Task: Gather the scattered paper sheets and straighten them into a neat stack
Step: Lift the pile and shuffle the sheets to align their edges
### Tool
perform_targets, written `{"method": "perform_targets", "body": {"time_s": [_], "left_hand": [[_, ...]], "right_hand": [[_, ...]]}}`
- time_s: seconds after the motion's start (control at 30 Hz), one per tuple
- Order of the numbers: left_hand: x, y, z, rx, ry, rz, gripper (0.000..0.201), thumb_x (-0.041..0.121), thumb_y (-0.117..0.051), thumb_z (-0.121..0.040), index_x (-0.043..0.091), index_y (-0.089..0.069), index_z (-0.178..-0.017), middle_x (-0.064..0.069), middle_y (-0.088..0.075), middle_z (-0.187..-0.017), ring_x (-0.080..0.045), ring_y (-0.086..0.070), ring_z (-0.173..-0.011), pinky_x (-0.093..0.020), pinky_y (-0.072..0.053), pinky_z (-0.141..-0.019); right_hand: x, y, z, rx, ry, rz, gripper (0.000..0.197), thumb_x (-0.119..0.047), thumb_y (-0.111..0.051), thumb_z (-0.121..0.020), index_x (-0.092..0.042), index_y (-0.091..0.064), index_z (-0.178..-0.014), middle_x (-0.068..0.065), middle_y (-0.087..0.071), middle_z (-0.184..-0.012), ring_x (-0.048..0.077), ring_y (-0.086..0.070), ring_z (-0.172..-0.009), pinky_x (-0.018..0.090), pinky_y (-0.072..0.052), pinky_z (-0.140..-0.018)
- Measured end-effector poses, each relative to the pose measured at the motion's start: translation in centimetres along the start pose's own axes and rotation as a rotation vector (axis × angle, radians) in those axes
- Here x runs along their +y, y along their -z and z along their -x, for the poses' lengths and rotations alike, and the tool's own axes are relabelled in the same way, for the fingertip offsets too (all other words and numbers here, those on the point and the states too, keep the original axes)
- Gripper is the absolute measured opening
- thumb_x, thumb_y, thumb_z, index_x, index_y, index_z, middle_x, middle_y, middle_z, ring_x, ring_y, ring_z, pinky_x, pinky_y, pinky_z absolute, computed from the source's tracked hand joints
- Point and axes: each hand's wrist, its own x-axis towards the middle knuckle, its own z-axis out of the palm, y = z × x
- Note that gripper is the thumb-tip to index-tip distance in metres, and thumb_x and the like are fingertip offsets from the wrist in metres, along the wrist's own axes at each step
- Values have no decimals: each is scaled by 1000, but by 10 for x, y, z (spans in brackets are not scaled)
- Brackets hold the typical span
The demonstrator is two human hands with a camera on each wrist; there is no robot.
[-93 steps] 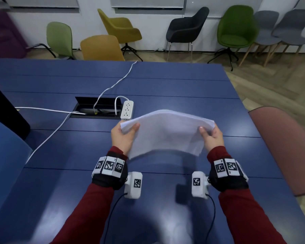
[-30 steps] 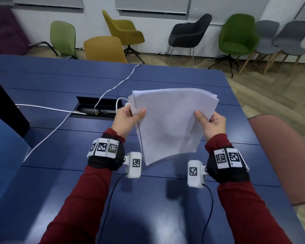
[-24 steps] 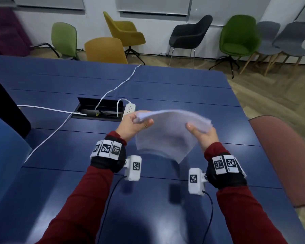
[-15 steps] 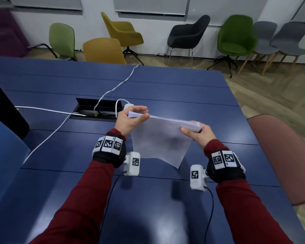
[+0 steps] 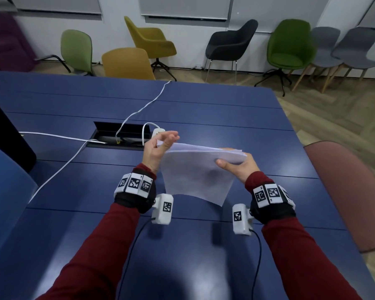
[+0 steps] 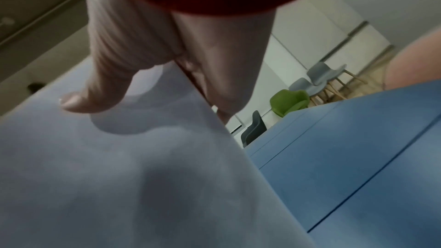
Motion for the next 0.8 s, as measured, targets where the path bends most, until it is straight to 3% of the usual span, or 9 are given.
{"method": "perform_targets", "body": {"time_s": [0.1, 0.17, 0.27, 0.33, 0.4, 0.5, 0.57, 0.67, 0.8], "left_hand": [[0, -8, 4, 38, -5, 18, 71, 77, -70, -46, 22, -69, -91, -1, -71, -85, -27, -61, -95, -51, -42, -101], [-3, -6, 3, 86, 20, 99, 66, 73, -72, -48, 21, -70, -88, 4, -74, -81, -28, -61, -93, -58, -37, -104], [-5, -3, 6, 89, 25, 77, 71, 75, -70, -49, 20, -68, -93, 7, -74, -83, -26, -61, -95, -52, -40, -102], [-6, -3, 9, 95, 20, 71, 74, 77, -70, -47, 19, -67, -94, 5, -72, -84, -22, -63, -90, -43, -46, -93], [-8, -4, 10, 136, 47, 110, 73, 77, -71, -44, 19, -68, -89, 3, -69, -81, -17, -62, -76, -36, -47, -79], [-12, -6, 13, 121, 56, 109, 72, 77, -70, -48, 17, -68, -88, 0, -64, -84, -16, -58, -73, -26, -48, -65], [-13, -8, 18, 90, 21, 68, 62, 67, -71, -58, 18, -66, -94, -5, -63, -95, -18, -59, -81, -22, -49, -68], [-16, -10, 18, 142, 23, 30, 41, 50, -72, -64, 23, -66, -94, -3, -65, -100, -18, -61, -90, -31, -49, -83], [-19, -16, 14, 266, 51, -67, 30, 56, -70, -64, 31, -66, -78, -2, -67, -94, -16, -59, -83, -38, -48, -82]], "right_hand": [[0, -6, 1, 54, 2, -24, 38, -9, -76, -76, -19, -65, -111, -5, -67, -102, -6, -64, -86, 23, -46, -87], [5, -4, -2, 171, 6, 22, 56, -20, -79, -74, -26, -54, -123, -6, -56, -120, 2, -52, -113, 23, -40, -100], [5, -6, 0, 186, -30, 1, 59, -50, -75, -66, -39, -50, -118, -2, -61, -123, 18, -48, -126, 37, -35, -111], [4, -11, 0, 233, -27, -53, 45, -60, -65, -67, -38, -59, -105, -5, -65, -110, 15, -56, -110, 39, -41, -107], [1, -17, -2, 307, -16, -176, 32, -51, -59, -75, -25, -64, -93, -12, -63, -93, 8, -56, -93, 31, -45, -94], [-1, -23, -4, 382, 14, -302, 18, -32, -53, -78, -16, -59, -75, -5, -54, -75, 4, -51, -69, 19, -41, -71], [-4, -24, -6, 418, 20, -304, 20, -25, -48, -76, -12, -61, -71, -2, -58, -73, -1, -54, -59, 13, -43, -61], [-6, -23, -8, 415, 20, -350, 24, -27, -48, -80, -11, -62, -69, 1, -59, -71, 0, -54, -53, 11, -44, -54], [-5, -25, -8, 444, 21, -325, 26, -29, -49, -82, -12, -59, -65, 1, -54, -68, -3, -49, -48, 10, -40, -50]]}}
